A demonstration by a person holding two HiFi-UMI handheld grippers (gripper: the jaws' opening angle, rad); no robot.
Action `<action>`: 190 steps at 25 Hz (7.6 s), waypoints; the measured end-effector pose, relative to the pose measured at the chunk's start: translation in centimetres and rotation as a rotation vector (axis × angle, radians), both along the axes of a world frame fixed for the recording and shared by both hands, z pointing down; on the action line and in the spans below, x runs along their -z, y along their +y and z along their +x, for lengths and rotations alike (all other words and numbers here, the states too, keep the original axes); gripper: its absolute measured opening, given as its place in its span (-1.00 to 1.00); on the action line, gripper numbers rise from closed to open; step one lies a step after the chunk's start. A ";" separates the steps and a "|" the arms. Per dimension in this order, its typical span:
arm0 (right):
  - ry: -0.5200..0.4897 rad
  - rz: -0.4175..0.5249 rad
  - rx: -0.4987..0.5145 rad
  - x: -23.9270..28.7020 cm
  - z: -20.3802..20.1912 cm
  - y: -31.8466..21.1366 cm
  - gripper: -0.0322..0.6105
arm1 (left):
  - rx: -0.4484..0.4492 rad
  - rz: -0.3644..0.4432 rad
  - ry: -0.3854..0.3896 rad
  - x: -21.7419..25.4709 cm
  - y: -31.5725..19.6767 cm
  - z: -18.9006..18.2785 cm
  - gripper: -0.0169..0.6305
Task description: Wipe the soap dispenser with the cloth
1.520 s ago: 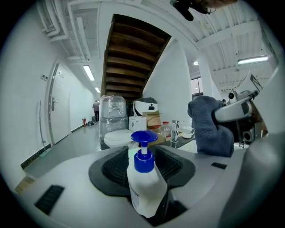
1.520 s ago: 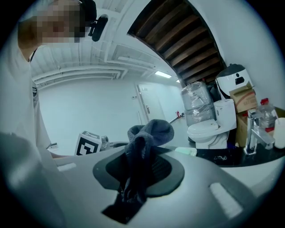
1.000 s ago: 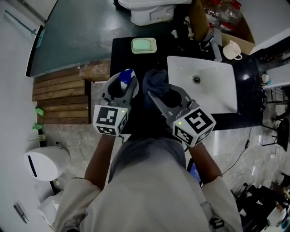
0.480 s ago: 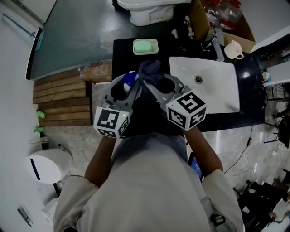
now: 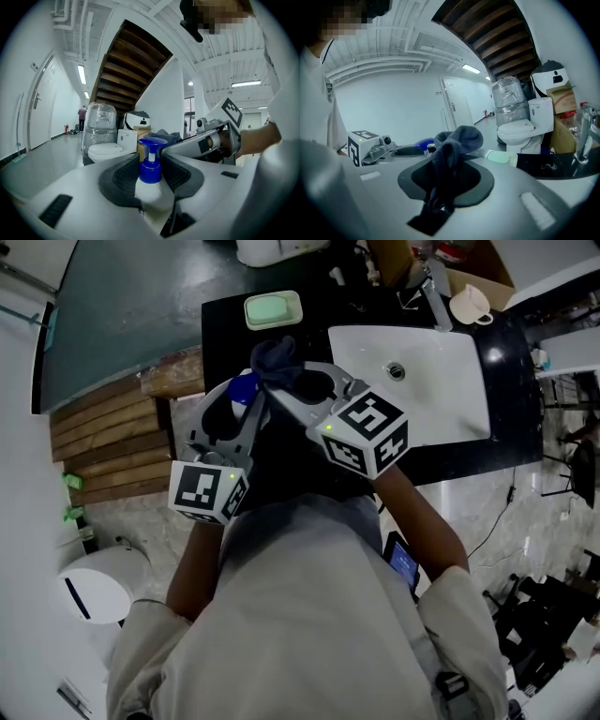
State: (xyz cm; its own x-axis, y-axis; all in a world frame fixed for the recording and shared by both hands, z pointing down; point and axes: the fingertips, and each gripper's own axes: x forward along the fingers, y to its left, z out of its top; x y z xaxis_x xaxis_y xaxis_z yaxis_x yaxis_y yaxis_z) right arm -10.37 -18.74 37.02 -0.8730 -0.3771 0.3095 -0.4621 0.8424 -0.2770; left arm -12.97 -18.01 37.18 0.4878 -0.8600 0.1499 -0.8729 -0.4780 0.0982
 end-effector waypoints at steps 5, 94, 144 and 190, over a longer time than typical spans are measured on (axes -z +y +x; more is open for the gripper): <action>-0.002 -0.005 -0.009 -0.4 -0.1 -0.1 -0.67 | 0.003 -0.007 0.020 0.1 0.1 -0.1 -0.51; 0.165 -0.305 -0.061 -12.3 -0.3 1.8 -0.67 | 0.039 -0.009 0.111 -0.4 0.1 -2.7 -0.51; -0.125 -0.438 0.034 -5.1 -0.3 4.4 -0.67 | 0.080 0.013 0.096 -0.4 0.0 -1.9 -0.50; -0.188 -0.215 0.049 1.3 -1.2 -1.2 -0.67 | 0.026 0.042 0.050 -0.6 0.4 -0.9 -0.50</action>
State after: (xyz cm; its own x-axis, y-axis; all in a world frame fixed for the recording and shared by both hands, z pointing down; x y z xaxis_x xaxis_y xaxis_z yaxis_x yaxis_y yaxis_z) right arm -11.55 -19.98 35.70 -0.9383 -0.2758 0.2084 -0.3454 0.7751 -0.5291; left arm -13.85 -17.61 37.81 0.4715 -0.8773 0.0893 -0.8793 -0.4601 0.1229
